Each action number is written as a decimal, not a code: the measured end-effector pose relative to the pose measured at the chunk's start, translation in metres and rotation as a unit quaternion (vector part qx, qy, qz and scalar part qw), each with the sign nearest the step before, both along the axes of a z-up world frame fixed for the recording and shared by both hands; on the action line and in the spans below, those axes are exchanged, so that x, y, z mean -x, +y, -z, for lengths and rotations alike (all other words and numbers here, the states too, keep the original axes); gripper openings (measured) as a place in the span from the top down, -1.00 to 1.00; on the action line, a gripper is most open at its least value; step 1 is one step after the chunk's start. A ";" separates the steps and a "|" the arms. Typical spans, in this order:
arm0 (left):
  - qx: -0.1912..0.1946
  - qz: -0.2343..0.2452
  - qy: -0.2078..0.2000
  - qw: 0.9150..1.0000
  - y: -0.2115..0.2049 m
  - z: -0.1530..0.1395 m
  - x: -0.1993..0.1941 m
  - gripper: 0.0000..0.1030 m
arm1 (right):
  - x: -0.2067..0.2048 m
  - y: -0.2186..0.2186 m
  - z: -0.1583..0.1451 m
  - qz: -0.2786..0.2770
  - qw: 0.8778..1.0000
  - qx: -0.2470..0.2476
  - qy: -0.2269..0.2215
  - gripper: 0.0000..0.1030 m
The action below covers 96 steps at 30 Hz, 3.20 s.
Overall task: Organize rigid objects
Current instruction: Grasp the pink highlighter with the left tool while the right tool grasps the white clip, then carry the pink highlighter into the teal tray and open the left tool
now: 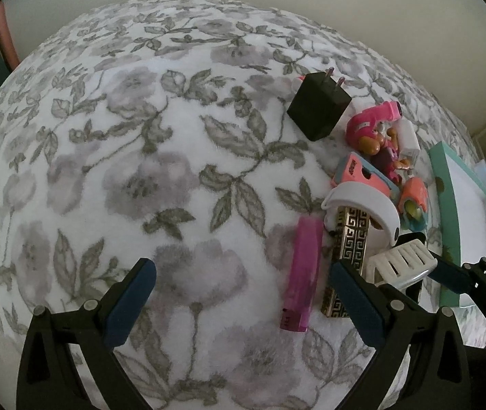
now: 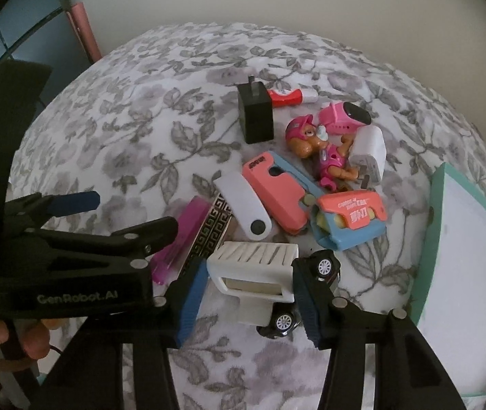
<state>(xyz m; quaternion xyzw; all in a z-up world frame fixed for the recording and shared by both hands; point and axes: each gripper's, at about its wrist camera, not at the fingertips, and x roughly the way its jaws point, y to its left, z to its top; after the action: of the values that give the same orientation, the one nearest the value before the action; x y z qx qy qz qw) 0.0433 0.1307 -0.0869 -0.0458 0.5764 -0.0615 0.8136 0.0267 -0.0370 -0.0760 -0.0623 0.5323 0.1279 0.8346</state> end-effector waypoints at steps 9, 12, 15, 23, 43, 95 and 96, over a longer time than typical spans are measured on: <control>-0.005 0.013 0.007 1.000 -0.007 0.003 0.000 -0.89 | 0.003 -0.020 -0.011 0.024 0.999 -0.029 0.003 -0.03; -0.024 0.025 0.009 0.999 -0.015 0.005 0.001 -0.89 | 0.003 -0.031 -0.016 0.043 0.998 -0.036 0.002 -0.03; -0.053 0.042 0.012 0.998 -0.026 0.010 0.001 -0.88 | 0.004 -0.040 -0.019 0.057 0.997 -0.045 0.002 -0.03; -0.082 0.061 0.017 0.995 -0.044 0.020 -0.004 -0.53 | 0.005 -0.051 -0.021 0.073 0.996 -0.052 0.004 -0.03; -0.080 0.073 0.028 0.994 -0.104 0.007 -0.026 0.61 | 0.007 -0.076 -0.016 0.131 0.987 -0.096 0.018 -0.02; -0.006 0.125 0.011 0.992 -0.345 -0.034 -0.052 0.60 | 0.031 -0.334 -0.032 0.546 0.837 -0.032 -0.031 -0.03; -0.006 0.126 0.012 0.992 -0.345 -0.033 -0.052 0.60 | 0.032 -0.335 -0.032 0.547 0.836 -0.031 -0.031 -0.03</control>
<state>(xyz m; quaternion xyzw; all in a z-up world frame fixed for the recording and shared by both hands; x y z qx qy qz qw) 0.0949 -0.2146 -0.0544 0.0314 0.5877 -0.1591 0.7926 -0.0049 -0.3718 -0.0439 0.2608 0.4497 -0.3350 0.7859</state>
